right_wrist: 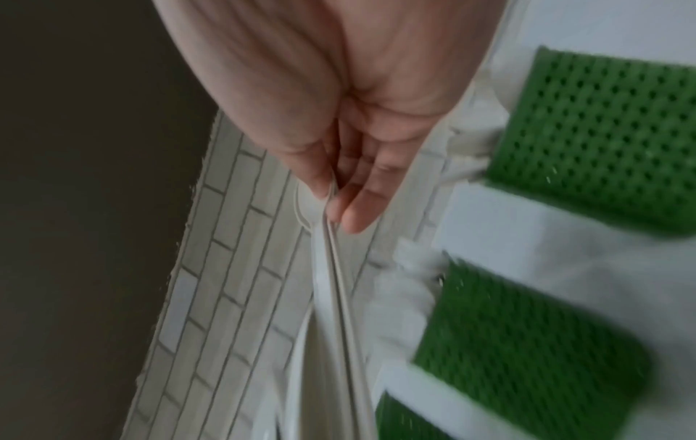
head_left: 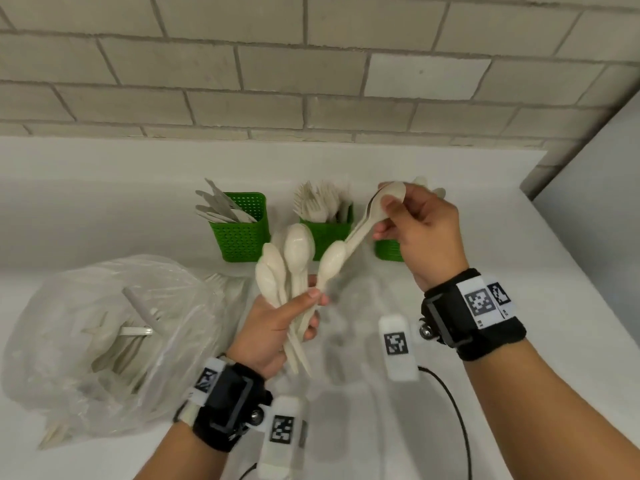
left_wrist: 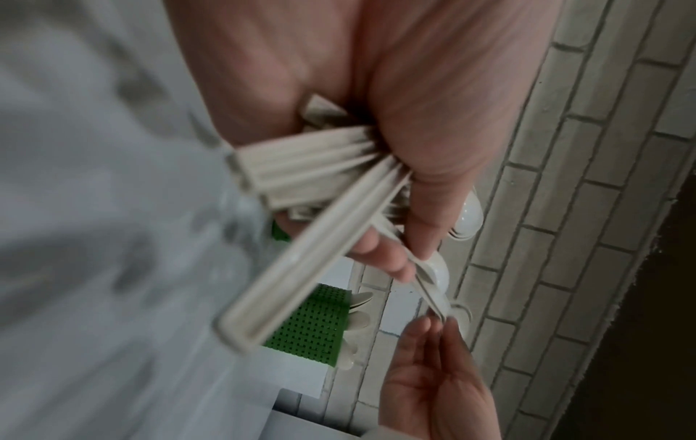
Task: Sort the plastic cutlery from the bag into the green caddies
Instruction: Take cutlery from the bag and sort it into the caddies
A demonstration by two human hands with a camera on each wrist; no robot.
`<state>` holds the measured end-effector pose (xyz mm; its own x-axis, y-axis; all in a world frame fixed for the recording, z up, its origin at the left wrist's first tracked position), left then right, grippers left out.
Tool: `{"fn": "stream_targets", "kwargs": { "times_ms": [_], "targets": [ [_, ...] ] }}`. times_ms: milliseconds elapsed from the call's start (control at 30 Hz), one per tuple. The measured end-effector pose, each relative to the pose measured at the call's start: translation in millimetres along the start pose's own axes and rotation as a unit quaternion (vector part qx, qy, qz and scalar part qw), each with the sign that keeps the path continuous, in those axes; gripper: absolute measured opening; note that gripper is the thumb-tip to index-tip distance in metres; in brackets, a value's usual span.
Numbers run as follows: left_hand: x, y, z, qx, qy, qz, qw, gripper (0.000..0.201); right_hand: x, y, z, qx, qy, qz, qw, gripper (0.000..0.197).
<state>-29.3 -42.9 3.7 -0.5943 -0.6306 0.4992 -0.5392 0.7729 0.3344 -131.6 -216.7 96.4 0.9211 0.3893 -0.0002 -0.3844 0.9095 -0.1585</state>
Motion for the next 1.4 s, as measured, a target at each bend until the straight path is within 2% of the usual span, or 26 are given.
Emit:
{"fn": "stream_targets", "kwargs": {
  "times_ms": [67, 133, 267, 433, 533, 567, 633, 667, 700, 733, 767, 833, 867, 933, 967, 1033, 1100, 1167, 1300, 1400],
  "targets": [
    [-2, -3, 2, 0.011, -0.002, -0.003, 1.000, 0.022, -27, -15, 16, -0.053, 0.039, -0.051, 0.997, 0.015],
    [-1, -5, 2, 0.014, 0.001, 0.001, 1.000, 0.023, -55, -31, 32, -0.129, 0.113, -0.095, 0.981, 0.016],
    [10, -7, -2, 0.019, 0.006, 0.025, 0.999, 0.025, -82, -52, 49, -0.225, 0.216, -0.126, 0.942, 0.016],
    [21, -13, -4, 0.017, 0.023, 0.023, 0.999, 0.022, -79, -65, 27, -0.216, 0.318, -0.104, 0.917, 0.024],
    [25, -15, -5, 0.015, 0.025, 0.016, 0.999, 0.020, -68, -70, 4, -0.174, 0.393, -0.052, 0.901, 0.038],
    [26, -16, -5, 0.013, 0.027, 0.014, 0.999, 0.020, -62, -70, -6, -0.159, 0.436, -0.025, 0.886, 0.041],
    [27, -16, -5, 0.009, 0.029, 0.011, 0.999, 0.021, -54, -68, -25, -0.143, 0.562, 0.017, 0.815, 0.042],
    [27, -16, -5, 0.008, 0.029, 0.008, 1.000, 0.022, -52, -65, -28, -0.134, 0.613, 0.017, 0.779, 0.042],
    [28, -16, -6, 0.009, 0.026, 0.006, 1.000, 0.023, -51, -62, -28, -0.127, 0.632, 0.004, 0.765, 0.042],
    [29, -16, -6, 0.013, 0.019, 0.003, 1.000, 0.023, -48, -58, -23, -0.124, 0.619, -0.006, 0.776, 0.041],
    [30, -16, -7, 0.020, 0.011, 0.000, 1.000, 0.023, -43, -53, -17, -0.123, 0.572, 0.000, 0.811, 0.040],
    [33, -17, -7, 0.035, -0.002, -0.007, 0.999, 0.021, -24, -30, -3, -0.103, 0.386, 0.074, 0.914, 0.027],
    [35, -18, -7, 0.042, -0.006, -0.011, 0.999, 0.020, -12, -14, 1, -0.067, 0.303, 0.131, 0.942, 0.021],
    [39, -19, -6, 0.051, -0.011, -0.010, 0.999, 0.022, 9, 15, -2, -0.005, 0.215, 0.216, 0.952, 0.021],
    [41, -18, -5, 0.052, -0.014, -0.005, 0.999, 0.025, 15, 24, -7, 0.008, 0.185, 0.225, 0.957, 0.016],
    [44, -18, -3, 0.049, -0.014, 0.000, 0.999, 0.025, 15, 26, -13, 0.005, 0.133, 0.162, 0.978, 0.005],
    [42, -17, -1, 0.045, -0.011, -0.011, 0.999, 0.021, 2, 17, -10, 0.027, 0.039, 0.055, 0.997, 0.002],
    [39, -16, 1, 0.045, -0.017, -0.022, 0.999, 0.021, -6, 11, -4, 0.047, -0.043, 0.026, 0.998, 0.005],
    [38, -14, 4, 0.050, -0.049, -0.029, 0.997, 0.018, 1, 19, -1, -0.021, 0.036, 0.086, 0.995, 0.027],
    [39, -14, 4, 0.054, -0.063, -0.036, 0.996, 0.014, 6, 27, -7, -0.005, 0.008, 0.077, 0.997, 0.036]
  ]
}}
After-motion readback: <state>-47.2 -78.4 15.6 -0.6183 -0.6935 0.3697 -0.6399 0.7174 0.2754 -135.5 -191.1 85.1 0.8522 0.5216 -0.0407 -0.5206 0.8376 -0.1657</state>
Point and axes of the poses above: each hand's wrist, its own y-axis away from the middle knuckle, its own x-axis out of the palm, z = x × y, the point moved 5 cm from there along -y, towards the middle knuckle, and after that the axes turned 6 degrees about -z, right-handed, at the moved point
